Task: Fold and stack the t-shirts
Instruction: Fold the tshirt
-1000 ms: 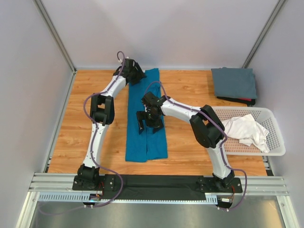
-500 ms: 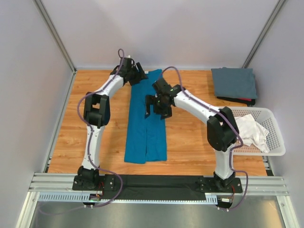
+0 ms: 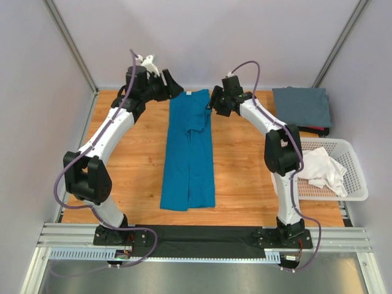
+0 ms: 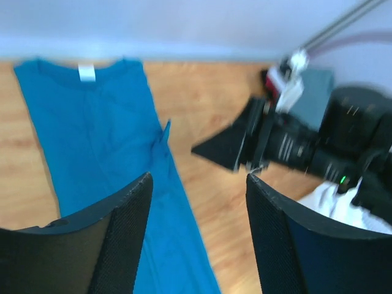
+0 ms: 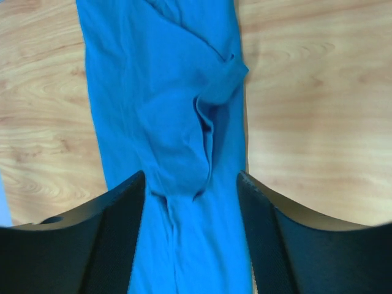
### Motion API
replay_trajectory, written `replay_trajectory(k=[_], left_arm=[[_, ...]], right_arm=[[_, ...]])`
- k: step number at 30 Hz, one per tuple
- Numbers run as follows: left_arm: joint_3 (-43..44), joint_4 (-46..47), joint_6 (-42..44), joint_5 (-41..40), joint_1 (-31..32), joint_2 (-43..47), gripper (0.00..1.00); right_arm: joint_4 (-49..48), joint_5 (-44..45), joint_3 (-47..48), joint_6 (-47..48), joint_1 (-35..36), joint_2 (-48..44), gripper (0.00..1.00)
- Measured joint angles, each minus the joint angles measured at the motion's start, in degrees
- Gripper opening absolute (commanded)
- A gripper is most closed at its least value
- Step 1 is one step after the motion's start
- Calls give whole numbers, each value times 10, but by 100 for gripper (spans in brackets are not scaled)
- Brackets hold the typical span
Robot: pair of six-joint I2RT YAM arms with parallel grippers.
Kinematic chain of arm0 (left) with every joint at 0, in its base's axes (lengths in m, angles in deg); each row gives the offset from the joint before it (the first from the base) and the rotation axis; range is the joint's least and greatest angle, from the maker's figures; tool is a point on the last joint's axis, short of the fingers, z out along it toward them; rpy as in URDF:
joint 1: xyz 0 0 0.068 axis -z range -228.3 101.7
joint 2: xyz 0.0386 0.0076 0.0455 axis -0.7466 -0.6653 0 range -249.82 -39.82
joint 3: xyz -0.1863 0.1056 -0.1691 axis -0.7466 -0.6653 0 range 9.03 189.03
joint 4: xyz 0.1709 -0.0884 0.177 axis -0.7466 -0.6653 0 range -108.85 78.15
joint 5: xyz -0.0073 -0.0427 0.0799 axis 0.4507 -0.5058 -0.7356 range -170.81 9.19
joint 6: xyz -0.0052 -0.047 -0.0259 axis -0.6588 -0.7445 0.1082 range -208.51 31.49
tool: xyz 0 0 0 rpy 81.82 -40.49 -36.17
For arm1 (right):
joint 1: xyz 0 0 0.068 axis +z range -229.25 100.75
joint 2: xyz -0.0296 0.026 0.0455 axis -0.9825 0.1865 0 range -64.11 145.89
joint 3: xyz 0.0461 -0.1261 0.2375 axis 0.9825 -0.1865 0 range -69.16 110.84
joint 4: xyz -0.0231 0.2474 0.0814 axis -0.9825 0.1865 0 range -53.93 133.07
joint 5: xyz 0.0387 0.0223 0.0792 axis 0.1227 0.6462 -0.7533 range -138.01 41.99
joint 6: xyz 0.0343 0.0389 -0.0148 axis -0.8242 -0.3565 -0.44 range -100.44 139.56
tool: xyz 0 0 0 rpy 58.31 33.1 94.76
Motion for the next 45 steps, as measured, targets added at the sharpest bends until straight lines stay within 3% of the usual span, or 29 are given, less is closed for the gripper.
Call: replay_trajectory(k=[6, 12, 17, 21, 33, 41, 45], left_arm=[[-71, -24, 45, -5, 39, -75, 65], [-77, -30, 96, -23, 76, -122, 61], [-65, -26, 122, -39, 97, -147, 60], [-50, -25, 141, -58, 110, -181, 60], [1, -23, 139, -78, 123, -255, 61], [24, -17, 138, -103, 138, -278, 60], [48, -24, 146, -123, 155, -303, 60]], right_arm=[[-19, 5, 97, 21, 7, 119, 57], [-24, 6, 144, 32, 0, 175, 55], [-35, 12, 169, 38, -3, 193, 51], [-43, 15, 181, 43, -5, 203, 40], [-55, 14, 219, 45, -6, 241, 37], [-56, 13, 219, 57, -8, 245, 24], [-59, 10, 219, 60, -10, 245, 23]])
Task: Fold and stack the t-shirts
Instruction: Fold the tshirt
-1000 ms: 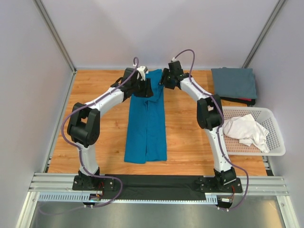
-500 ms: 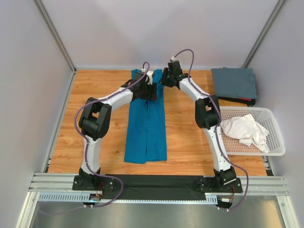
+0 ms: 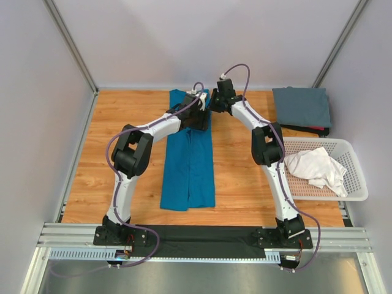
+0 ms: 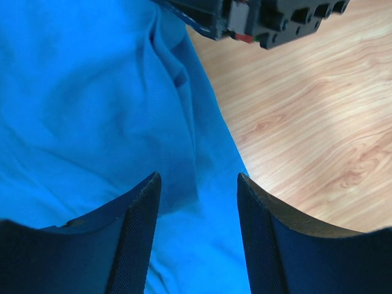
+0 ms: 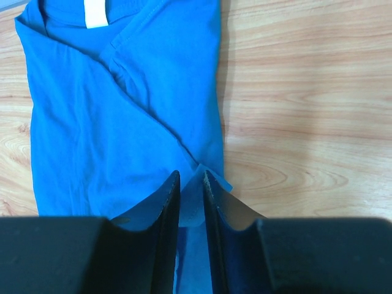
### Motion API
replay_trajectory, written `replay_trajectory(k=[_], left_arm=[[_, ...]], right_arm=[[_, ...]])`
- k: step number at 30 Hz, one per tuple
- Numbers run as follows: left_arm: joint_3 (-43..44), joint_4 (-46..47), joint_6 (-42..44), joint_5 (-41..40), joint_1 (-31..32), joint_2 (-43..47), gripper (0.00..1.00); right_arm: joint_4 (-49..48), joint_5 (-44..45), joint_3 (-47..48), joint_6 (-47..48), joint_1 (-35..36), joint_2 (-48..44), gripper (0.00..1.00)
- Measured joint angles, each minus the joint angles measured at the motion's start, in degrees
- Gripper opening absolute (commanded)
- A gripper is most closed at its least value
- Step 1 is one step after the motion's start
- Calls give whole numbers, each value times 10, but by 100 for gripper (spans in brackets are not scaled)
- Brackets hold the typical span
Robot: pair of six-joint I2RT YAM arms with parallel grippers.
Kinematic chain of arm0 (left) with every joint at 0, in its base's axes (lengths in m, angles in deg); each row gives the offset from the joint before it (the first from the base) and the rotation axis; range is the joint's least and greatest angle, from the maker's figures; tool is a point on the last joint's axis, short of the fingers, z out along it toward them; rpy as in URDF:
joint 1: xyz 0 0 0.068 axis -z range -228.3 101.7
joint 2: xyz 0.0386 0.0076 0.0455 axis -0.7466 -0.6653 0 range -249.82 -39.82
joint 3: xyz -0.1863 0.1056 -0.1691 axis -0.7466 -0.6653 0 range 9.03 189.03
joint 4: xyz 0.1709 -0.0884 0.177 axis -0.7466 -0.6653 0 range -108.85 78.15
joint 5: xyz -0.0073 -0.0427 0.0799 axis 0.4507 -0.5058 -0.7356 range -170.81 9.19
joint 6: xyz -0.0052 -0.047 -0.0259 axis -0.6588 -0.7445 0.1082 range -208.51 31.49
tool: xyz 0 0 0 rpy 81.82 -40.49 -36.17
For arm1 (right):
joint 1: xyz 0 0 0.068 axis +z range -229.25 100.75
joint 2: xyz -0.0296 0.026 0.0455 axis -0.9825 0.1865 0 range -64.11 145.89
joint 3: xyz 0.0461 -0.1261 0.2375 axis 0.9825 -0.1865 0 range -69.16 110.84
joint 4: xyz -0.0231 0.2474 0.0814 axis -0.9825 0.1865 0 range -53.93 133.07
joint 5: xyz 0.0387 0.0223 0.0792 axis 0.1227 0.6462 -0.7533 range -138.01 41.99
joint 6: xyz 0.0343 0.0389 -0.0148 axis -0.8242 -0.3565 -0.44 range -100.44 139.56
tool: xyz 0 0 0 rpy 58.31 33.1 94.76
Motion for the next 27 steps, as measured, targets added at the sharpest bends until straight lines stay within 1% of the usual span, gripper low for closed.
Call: replay_trajectory(k=[3, 6, 9, 12, 15, 19, 25, 26, 27], left_arm=[[17, -12, 10, -22, 12, -16, 59], [23, -23, 20, -45, 21, -23, 53], [24, -31, 26, -69, 25, -23, 52], [24, -35, 30, -90, 25, -23, 48], [24, -36, 30, -103, 24, -23, 47], [20, -33, 30, -111, 24, -23, 39], [5, -30, 35, -105, 24, -22, 39], [3, -29, 36, -103, 24, -22, 38], [2, -28, 37, -101, 24, -22, 35]], right_arm=[[-4, 0, 0, 2, -2, 0, 23], [-9, -3, 0, 2, -3, 0, 24], [-10, -5, 0, 2, -3, 0, 25], [-11, -7, 0, 2, -4, 0, 26], [-11, -9, 0, 2, -4, 0, 27], [-11, -11, 0, 2, -5, 0, 27], [-11, -14, 0, 2, -7, 0, 27], [-11, -14, 0, 2, -7, 0, 27], [-12, -15, 0, 2, -7, 0, 27]])
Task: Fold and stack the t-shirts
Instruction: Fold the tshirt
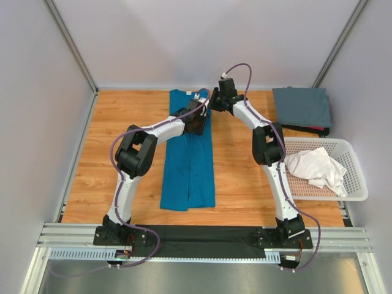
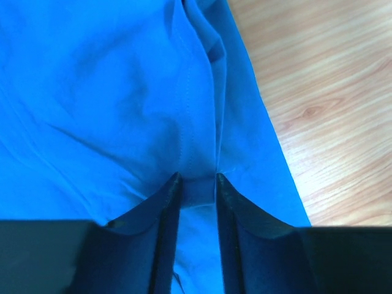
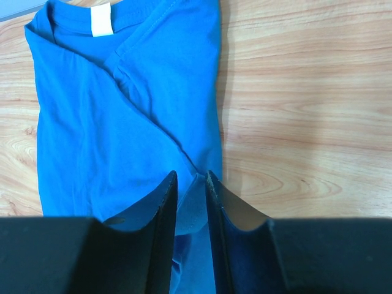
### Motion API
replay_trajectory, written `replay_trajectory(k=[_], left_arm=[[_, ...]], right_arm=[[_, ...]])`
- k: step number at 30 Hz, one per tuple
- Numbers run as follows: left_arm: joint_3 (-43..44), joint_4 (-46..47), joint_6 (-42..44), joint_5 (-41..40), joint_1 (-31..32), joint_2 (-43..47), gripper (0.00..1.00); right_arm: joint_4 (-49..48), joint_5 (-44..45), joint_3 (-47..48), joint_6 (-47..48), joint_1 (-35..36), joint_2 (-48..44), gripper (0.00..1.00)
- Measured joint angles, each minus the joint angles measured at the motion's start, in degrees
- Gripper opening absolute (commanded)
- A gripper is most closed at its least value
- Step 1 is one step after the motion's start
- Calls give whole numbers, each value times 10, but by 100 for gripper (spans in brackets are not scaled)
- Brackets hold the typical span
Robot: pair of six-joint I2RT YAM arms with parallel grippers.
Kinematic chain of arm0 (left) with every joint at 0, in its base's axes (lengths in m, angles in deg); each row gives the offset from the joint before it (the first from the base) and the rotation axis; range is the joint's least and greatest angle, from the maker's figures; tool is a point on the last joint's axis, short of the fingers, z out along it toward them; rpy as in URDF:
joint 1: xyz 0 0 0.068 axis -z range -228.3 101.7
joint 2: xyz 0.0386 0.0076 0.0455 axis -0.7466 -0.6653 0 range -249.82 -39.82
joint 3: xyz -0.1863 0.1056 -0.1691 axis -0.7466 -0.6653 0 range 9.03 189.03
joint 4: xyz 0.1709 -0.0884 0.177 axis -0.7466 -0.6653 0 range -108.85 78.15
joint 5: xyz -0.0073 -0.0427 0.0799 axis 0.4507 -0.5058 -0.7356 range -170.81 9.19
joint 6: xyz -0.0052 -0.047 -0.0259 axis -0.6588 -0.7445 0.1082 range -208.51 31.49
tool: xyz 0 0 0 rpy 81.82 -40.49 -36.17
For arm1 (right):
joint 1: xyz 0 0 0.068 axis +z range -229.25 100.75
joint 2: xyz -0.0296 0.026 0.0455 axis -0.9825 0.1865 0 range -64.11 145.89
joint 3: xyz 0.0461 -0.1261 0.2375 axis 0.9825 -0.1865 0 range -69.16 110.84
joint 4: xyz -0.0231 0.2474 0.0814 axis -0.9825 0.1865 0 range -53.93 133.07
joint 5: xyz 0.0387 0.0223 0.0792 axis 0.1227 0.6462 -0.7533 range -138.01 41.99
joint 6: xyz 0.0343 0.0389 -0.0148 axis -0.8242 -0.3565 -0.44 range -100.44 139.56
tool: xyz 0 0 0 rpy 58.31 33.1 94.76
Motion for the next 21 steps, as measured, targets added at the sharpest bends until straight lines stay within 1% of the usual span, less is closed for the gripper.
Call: replay_trajectory(k=[1, 3, 4, 6, 7, 14, 18, 21], left_arm=[[-1, 1, 0, 2, 0, 0, 28], [-1, 1, 1, 5, 0, 0, 21], [-1, 1, 1, 7, 0, 0, 12], [-1, 2, 2, 8, 0, 0, 3], [-1, 2, 1, 8, 0, 0, 0], [-7, 8, -19, 15, -2, 10, 0], [-38, 22, -61, 25, -8, 53, 0], [-55, 38, -93, 25, -13, 82, 0]], right_arm=[[0, 0, 0, 0, 0, 0, 27], [-1, 0, 0, 0, 0, 0, 28], [-1, 0, 0, 0, 0, 0, 28], [-2, 0, 0, 0, 0, 0, 28], [-2, 0, 0, 0, 0, 0, 28], [-2, 0, 0, 0, 0, 0, 28], [-2, 0, 0, 0, 0, 0, 29], [-2, 0, 0, -1, 0, 0, 31]])
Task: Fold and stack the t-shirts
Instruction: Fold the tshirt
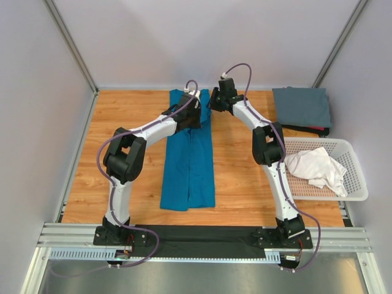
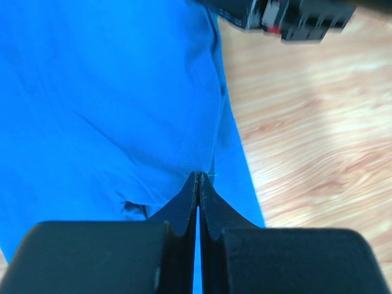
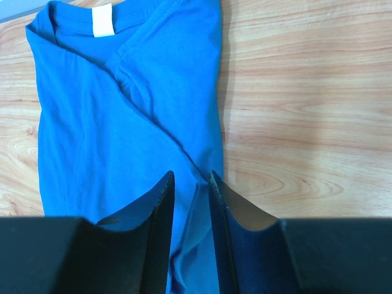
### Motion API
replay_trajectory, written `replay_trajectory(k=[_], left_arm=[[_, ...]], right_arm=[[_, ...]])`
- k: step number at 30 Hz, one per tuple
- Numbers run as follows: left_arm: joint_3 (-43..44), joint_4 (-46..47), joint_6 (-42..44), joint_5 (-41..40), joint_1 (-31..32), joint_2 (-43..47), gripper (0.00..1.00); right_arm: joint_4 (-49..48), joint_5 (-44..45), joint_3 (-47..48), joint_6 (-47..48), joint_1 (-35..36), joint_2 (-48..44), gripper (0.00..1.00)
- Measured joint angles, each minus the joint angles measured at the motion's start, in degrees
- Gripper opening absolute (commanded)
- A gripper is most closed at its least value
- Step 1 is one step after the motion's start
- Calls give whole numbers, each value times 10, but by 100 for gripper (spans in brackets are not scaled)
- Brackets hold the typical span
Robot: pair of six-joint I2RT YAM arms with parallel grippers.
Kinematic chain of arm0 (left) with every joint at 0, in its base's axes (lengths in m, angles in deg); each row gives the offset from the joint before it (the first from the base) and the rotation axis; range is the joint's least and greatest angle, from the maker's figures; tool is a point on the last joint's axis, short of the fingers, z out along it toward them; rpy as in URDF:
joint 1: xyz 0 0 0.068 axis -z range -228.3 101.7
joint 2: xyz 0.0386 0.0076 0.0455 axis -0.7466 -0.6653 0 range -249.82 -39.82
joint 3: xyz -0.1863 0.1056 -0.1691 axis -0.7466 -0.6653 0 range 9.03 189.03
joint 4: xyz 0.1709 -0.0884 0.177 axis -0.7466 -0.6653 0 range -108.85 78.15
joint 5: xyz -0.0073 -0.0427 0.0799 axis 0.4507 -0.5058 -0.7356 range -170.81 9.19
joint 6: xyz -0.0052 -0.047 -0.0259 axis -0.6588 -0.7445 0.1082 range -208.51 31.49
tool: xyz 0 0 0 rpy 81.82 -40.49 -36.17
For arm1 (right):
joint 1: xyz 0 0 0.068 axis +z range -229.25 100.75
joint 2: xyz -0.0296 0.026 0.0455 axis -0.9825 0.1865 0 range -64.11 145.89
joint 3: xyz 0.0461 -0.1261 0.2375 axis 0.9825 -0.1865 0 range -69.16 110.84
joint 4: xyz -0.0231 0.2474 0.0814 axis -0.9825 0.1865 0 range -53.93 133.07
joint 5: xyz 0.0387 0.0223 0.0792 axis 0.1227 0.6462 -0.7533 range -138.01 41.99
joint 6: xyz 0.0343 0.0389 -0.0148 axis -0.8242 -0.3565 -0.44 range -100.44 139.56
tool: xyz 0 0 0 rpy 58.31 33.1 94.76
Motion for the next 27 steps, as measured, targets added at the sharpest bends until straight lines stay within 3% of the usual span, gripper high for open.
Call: replay_trajectory(k=[6, 14, 27], left_arm=[[-29, 27, -70, 5, -13, 19, 0], [-124, 93, -225, 75, -55, 19, 0], [-167, 157, -316, 91, -72, 19, 0]], right_arm=[[0, 0, 0, -6, 0, 0, 35], [2, 1, -3, -8, -1, 0, 36], [32, 12, -26, -5, -3, -9, 37]])
